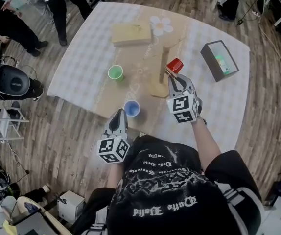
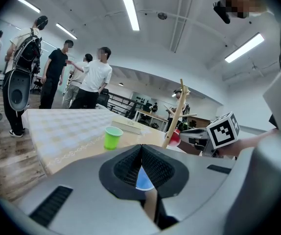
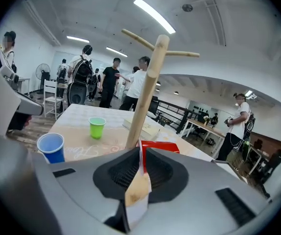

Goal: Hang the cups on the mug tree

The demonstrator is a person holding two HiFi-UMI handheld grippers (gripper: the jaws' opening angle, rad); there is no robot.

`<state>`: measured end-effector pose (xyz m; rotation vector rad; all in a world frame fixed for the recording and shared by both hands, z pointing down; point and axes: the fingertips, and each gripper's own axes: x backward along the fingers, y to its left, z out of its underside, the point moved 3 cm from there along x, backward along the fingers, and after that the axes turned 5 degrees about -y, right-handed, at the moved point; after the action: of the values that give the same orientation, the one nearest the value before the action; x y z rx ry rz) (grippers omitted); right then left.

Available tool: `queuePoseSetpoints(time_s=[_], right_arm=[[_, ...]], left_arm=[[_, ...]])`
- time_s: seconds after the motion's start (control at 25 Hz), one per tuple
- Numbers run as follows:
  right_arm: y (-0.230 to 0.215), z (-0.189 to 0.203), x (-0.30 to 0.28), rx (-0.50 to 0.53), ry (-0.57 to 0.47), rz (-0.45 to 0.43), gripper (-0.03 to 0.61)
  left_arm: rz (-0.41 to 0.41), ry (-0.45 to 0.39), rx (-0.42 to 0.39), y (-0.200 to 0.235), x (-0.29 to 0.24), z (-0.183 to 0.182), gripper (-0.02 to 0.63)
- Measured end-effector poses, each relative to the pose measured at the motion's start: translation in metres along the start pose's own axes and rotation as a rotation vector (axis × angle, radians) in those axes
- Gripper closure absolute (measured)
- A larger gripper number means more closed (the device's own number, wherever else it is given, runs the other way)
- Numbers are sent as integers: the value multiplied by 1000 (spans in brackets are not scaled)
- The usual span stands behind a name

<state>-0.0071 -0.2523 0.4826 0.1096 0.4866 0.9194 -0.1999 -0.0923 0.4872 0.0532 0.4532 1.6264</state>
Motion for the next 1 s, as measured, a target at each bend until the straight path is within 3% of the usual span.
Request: queuePoseSetpoints(time_s=[0.12, 0.28, 0.72, 1.0], right_arm=[[8, -2, 4, -43, 5, -51, 486], [25, 3, 9, -141, 18, -100, 482], [129, 2, -1, -426, 114, -504, 479], [166, 5, -14, -480, 190, -626, 443]], left_arm=[[-10, -1, 4, -2, 6, -1, 594], [-9, -6, 4, 0, 4, -1, 594], [-59, -9, 19, 16, 16, 5, 594], [-127, -20, 29, 31, 32, 5, 594]])
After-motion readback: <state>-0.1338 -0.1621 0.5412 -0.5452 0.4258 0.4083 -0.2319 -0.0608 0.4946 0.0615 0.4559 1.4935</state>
